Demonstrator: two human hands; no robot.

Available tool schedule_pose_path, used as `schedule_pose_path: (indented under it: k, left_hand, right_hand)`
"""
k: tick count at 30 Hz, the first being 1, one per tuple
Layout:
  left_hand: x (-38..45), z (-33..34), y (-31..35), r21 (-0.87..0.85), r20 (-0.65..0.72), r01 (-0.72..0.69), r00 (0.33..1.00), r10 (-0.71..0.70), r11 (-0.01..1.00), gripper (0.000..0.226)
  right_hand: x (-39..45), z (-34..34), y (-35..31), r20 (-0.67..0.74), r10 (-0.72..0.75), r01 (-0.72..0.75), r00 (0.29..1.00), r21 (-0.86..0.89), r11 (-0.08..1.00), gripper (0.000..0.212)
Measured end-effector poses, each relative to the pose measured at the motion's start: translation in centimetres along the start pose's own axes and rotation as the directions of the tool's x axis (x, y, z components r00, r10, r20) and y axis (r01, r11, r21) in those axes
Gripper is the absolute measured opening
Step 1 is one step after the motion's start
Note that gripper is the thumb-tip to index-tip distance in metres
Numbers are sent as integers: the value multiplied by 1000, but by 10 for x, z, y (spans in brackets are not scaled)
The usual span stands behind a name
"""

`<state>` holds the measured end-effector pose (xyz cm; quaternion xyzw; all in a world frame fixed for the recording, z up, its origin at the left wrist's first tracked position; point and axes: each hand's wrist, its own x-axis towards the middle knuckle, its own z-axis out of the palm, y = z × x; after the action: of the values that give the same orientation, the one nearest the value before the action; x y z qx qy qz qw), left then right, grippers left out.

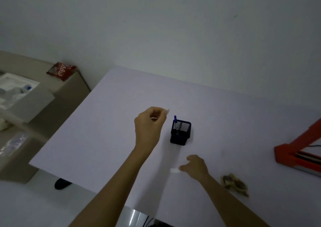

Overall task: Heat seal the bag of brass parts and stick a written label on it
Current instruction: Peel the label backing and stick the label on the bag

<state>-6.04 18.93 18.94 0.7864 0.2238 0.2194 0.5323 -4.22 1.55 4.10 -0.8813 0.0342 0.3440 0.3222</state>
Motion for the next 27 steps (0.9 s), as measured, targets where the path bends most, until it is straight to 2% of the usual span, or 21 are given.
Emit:
schedule_pose_path:
  k: [1,2,4,7,10,14,18,20,23,27]
  left_hand:
    - [1,0,0,-1,3,-9,1000,9,1000,17]
    - [2,0,1,-1,1,-22,1000,22,1000,16]
    - [4,2,2,9,-12,-77,997,78,997,14]
    - [3,11,7,84,-23,-211,977,214,974,11]
    - [0,21,18,194,-36,-364,925,378,911,7]
    - [0,35,29,294,-31,-551,811,584,781,11]
    - [1,45,32,270,-2,-648,740,673,712,12]
    - [-1,49,36,200,13,-683,719,695,703,17]
    - [-5,59,44,22,41,-657,753,656,753,22]
    - [-10,79,54,-133,88,-459,877,472,878,19]
  right_hand:
    - [-4,-8,-8,-21,-24,24,999,4,1000,40]
    - [-11,-18,-20,-75,-69,73,995,47,996,43]
    - [-29,-43,-54,-210,-150,205,966,272,940,27]
    - [-65,-78,-108,-263,-195,317,945,585,747,13]
    - [-89,-99,-138,-289,-250,381,924,647,660,20]
    - [-100,-116,-144,-304,-244,389,921,685,616,26]
    - [-107,-130,-136,-295,-225,371,929,743,558,22]
    - [-109,-139,-129,-285,-217,358,934,769,530,19]
    - [-112,-153,-118,-313,-174,357,934,773,524,17]
    - [-115,-171,-97,-347,-96,348,933,799,490,17]
